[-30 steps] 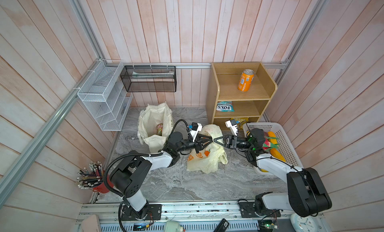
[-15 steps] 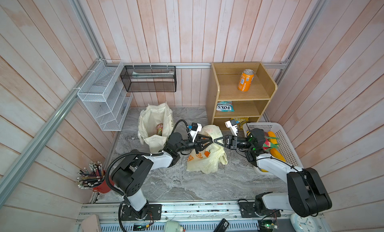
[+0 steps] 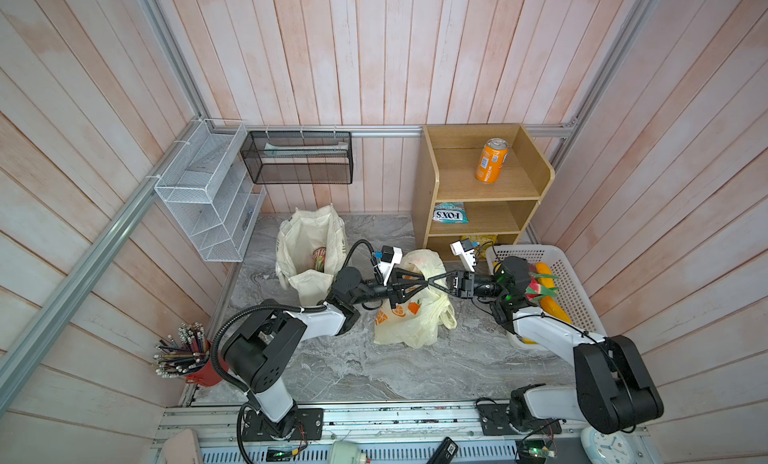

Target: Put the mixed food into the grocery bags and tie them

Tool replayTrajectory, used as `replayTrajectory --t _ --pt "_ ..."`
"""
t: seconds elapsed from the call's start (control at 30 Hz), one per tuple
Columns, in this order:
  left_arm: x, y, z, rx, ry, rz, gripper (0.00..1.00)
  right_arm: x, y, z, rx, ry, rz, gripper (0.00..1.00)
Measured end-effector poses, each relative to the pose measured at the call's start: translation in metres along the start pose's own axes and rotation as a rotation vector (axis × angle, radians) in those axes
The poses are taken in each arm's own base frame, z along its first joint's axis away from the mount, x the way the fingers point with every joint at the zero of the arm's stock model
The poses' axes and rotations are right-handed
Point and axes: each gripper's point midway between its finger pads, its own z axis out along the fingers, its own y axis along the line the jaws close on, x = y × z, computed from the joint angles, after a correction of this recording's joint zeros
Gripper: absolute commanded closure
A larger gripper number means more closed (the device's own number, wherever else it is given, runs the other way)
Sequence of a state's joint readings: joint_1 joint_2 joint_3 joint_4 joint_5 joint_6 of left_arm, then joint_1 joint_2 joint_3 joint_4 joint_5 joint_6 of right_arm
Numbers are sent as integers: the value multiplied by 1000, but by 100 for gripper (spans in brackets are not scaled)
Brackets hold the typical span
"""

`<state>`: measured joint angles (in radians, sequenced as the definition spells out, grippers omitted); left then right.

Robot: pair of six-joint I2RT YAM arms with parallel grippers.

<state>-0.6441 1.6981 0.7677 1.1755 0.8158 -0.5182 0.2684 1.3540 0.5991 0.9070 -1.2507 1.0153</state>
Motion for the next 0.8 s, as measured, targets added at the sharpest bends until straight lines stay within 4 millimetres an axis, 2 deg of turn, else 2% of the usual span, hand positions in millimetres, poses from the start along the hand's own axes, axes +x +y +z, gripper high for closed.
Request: replayTrajectory --t 0.2,0.43,0.8 --pt "-2 2 -2 -9 -12 4 72 0 -1 0 3 1 2 100" --pt "2 10 -16 -47 -33 -16 76 0 -1 0 4 0 -3 100" --pt "4 15 -10 -28 -30 -27 76 0 -1 0 4 1 -2 100"
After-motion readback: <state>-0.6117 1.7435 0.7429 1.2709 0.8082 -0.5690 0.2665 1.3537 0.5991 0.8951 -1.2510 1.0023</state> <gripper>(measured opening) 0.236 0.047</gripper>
